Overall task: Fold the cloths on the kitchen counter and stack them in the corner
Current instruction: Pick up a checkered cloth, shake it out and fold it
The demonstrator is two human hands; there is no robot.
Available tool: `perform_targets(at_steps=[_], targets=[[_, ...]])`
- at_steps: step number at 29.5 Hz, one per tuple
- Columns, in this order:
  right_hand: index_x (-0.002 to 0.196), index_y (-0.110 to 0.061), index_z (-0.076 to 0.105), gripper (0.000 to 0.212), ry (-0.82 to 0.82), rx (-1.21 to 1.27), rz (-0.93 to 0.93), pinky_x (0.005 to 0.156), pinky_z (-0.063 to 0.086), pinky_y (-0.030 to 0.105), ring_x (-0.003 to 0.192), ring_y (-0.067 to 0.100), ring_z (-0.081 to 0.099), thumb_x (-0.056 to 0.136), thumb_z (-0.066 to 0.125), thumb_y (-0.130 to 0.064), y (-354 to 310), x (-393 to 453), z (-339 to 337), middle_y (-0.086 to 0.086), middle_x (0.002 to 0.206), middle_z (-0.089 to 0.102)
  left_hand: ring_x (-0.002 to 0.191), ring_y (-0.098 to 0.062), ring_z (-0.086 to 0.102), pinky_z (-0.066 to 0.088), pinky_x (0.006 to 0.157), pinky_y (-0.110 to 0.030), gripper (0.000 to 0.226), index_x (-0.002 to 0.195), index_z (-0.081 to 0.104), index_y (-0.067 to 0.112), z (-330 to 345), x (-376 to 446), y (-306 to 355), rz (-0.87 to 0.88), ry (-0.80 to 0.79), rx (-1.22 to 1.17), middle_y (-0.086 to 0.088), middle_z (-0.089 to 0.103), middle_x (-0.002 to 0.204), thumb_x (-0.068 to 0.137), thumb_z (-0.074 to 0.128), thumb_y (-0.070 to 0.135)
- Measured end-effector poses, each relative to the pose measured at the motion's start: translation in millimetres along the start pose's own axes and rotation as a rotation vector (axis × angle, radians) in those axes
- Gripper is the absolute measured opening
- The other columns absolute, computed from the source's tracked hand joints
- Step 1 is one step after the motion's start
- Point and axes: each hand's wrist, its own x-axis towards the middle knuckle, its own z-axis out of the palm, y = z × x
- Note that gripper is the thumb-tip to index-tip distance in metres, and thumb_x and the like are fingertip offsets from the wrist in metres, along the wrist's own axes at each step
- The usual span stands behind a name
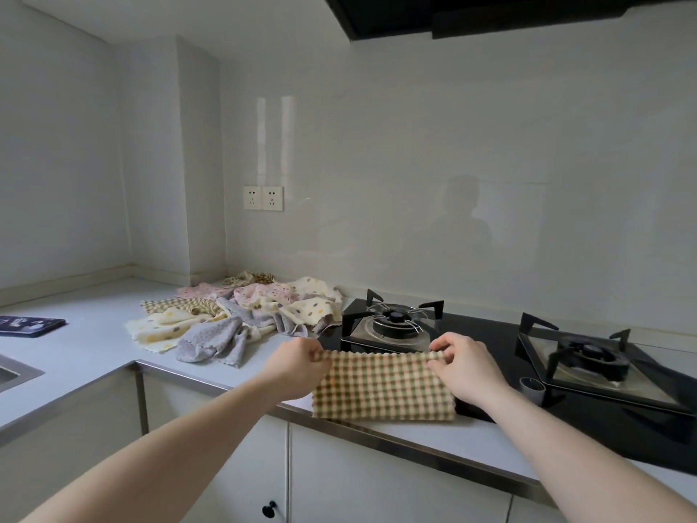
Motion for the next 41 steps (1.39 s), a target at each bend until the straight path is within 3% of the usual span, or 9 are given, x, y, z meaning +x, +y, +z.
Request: perform_targets(at_steps=[5,9,14,18,20,27,31,36,41], targets=[[0.107,-0.036,0.065,0.018,0.019,-0.038,0.053,0.066,0.046,0.027,0.077,0.008,0.066,0.090,0.070,-0.034,9.7,15.9,15.8,-0.015,0.086,0.070,0.067,-0.018,0.054,0.040,0.059,-0.029,0.025,0.072,0.052,0.019,19.3,20.1,-4.2,-0.031,0.048,-0.010,0.002,0.061,0.072,0.091,0.061,0.032],[0.109,-0.035,0.066,0.019,0.018,-0.078,0.058,0.070,0.049,0.029,0.084,0.013,0.066,0.091,0.069,-0.034,12.5,24.1,23.1,-0.011,0.092,0.071,0.072,-0.016,0.060,0.046,0.061,-0.028,0.015,0.081,0.061,0.020,31.5,30.2,-4.9,-0.040,0.065,0.014,0.004,0.064,0.078,0.091,0.060,0.031],[0.117,-0.032,0.064,0.023,0.007,-0.134,0.040,0.088,0.054,0.033,0.096,0.013,0.067,0.094,0.064,-0.031,12.8,27.5,30.3,-0.014,0.103,0.072,0.092,-0.016,0.064,0.055,0.079,-0.031,0.019,0.108,0.065,0.029,47.9,34.0,-12.8,-0.040,0.097,0.022,0.006,0.067,0.103,0.092,0.057,0.035],[0.136,-0.031,0.058,0.041,-0.060,-0.194,0.037,0.107,0.045,0.039,0.121,0.016,0.060,0.097,0.060,-0.044,17.1,28.0,37.6,-0.011,0.131,0.065,0.112,-0.019,0.055,0.045,0.101,-0.038,0.029,0.116,0.063,0.034,57.9,37.9,-21.1,-0.036,0.133,0.055,0.005,0.060,0.119,0.094,0.051,0.046],[0.142,-0.030,0.054,0.048,-0.098,-0.282,0.034,0.112,0.038,0.044,0.131,0.018,0.053,0.099,0.050,-0.052,21.4,25.9,43.1,-0.008,0.140,0.060,0.117,-0.020,0.049,0.039,0.105,-0.039,0.029,0.113,0.062,0.035,62.3,38.2,-26.1,-0.039,0.128,0.085,0.004,0.057,0.119,0.093,0.048,0.050],[0.143,-0.035,0.054,0.050,-0.113,-0.464,-0.012,0.113,0.032,0.046,0.133,0.019,0.043,0.102,0.033,-0.055,24.4,22.5,53.2,-0.011,0.147,0.051,0.112,-0.020,0.044,0.036,0.100,-0.038,0.011,0.096,0.059,0.033,69.8,42.8,-34.2,-0.026,0.153,0.022,0.006,0.057,0.107,0.090,0.052,0.038],[0.137,-0.038,0.054,0.044,-0.115,-0.470,0.001,0.112,0.032,0.047,0.132,0.019,0.045,0.102,0.035,-0.056,22.0,21.5,53.1,-0.011,0.143,0.053,0.108,-0.020,0.045,0.035,0.096,-0.037,0.005,0.091,0.056,0.032,70.2,41.3,-35.6,-0.014,0.155,-0.010,0.007,0.057,0.100,0.088,0.052,0.030],[0.134,-0.034,0.053,0.039,-0.267,-0.411,0.104,0.113,0.030,0.051,0.135,0.025,0.042,0.101,0.044,-0.053,11.2,34.1,43.0,-0.003,0.144,0.048,0.102,-0.016,0.046,0.036,0.090,-0.036,0.013,0.096,0.052,0.031,67.0,37.9,-35.1,-0.009,0.184,-0.101,0.014,0.059,0.094,0.087,0.055,0.023],[0.133,-0.028,0.057,0.033,-0.322,-0.496,0.098,0.116,0.026,0.053,0.133,0.029,0.044,0.102,0.046,-0.035,-1.6,41.5,43.6,0.002,0.141,0.049,0.096,-0.019,0.049,0.043,0.082,-0.036,0.012,0.095,0.052,0.024,65.7,35.0,-37.1,-0.023,0.235,-0.154,0.008,0.060,0.089,0.086,0.053,0.015]])
